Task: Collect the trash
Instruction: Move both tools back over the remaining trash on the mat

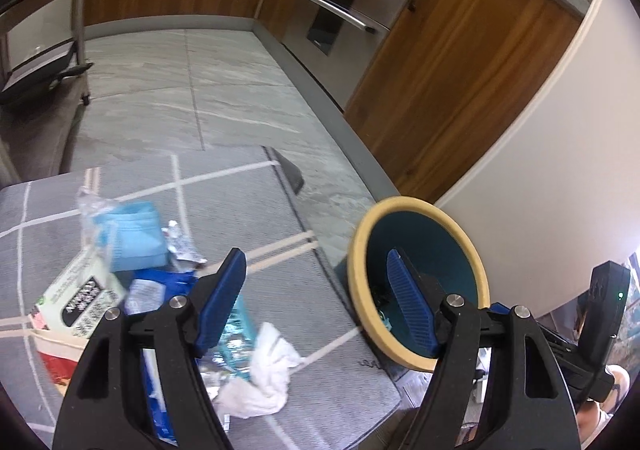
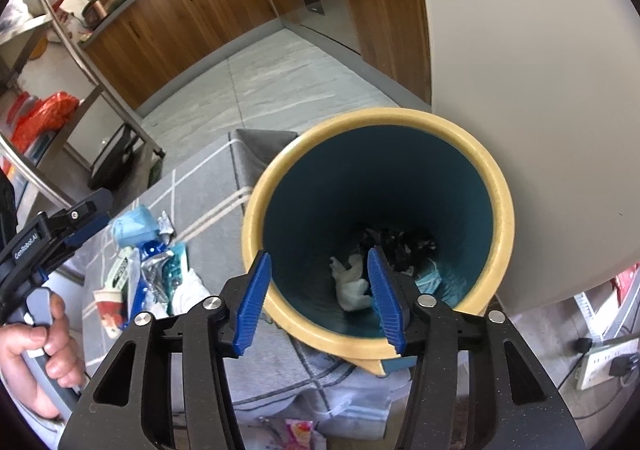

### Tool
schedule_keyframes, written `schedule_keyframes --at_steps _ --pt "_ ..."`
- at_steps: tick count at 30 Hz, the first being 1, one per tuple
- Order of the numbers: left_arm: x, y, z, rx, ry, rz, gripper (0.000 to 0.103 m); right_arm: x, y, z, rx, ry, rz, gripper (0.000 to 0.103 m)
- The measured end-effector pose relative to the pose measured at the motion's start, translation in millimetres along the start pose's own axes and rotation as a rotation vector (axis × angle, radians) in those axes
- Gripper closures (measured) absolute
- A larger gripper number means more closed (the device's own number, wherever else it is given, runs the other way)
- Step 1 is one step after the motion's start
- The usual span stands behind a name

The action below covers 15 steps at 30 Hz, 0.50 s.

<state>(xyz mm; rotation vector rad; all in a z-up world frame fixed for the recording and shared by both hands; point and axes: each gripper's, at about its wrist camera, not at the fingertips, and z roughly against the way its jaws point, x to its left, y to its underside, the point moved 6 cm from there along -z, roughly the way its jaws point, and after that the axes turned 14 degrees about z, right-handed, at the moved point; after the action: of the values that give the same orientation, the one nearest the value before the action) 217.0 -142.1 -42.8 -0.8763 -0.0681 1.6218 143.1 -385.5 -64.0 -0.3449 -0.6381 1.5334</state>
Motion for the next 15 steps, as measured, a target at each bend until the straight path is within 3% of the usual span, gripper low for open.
schedule_keyframes --at_steps 15 --pt "81.8 -26.1 42.8 -0.088 -0.096 0.157 0.025 37.9 -8.2 -5.8 -0.009 -0.054 0.053 0.033"
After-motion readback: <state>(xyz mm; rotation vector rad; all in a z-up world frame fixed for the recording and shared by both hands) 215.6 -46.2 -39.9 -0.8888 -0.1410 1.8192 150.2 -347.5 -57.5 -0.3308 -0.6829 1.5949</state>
